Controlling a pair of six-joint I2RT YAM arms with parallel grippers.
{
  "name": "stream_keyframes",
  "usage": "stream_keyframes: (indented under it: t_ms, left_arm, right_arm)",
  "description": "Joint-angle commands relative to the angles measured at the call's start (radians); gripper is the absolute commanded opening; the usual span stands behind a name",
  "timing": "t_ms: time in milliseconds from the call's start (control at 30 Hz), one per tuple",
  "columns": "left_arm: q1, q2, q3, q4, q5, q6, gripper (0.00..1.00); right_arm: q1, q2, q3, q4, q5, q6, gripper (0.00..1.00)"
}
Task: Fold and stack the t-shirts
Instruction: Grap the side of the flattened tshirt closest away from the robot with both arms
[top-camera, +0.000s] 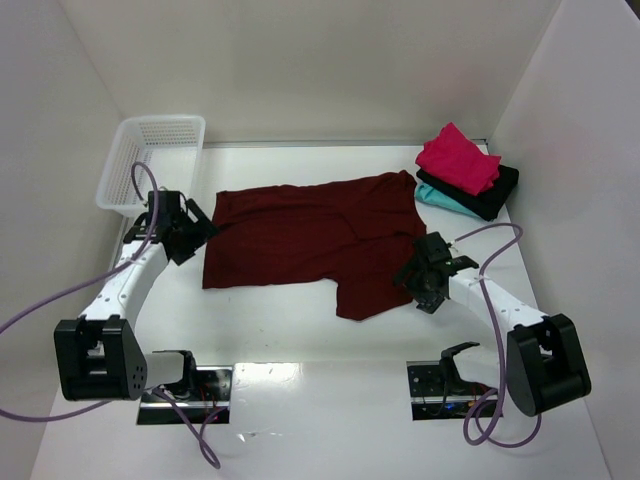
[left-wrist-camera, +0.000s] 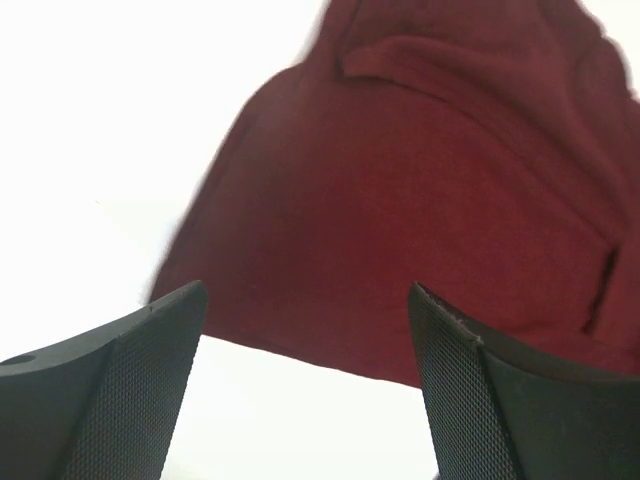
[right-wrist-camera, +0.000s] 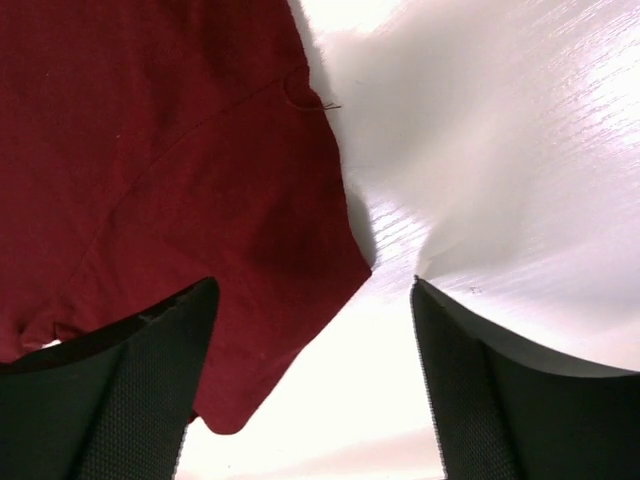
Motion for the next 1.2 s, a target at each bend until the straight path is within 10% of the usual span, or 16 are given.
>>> stream_keyframes:
  t_ms: [0,533,1167]
  left_arm:
    - [0.0,-0.043,-0.023,0.032,0.041,-0.062,0.89]
    - [0.009,-0.147,-0.221,0.022,0.014,-0.206,0.87]
    - [0.009,0.038,-0.263,0.073,-0.058,-0.232,0.74]
  right_arm:
    - [0.01,0.012,0.008,0.014,0.029,0.016,0.76]
    - [0.01,0.085,0.067,0.066,0.041,-0.042,0.09]
    - [0.01,0.104,0.173,0.09,0.047,-0.1,0.14]
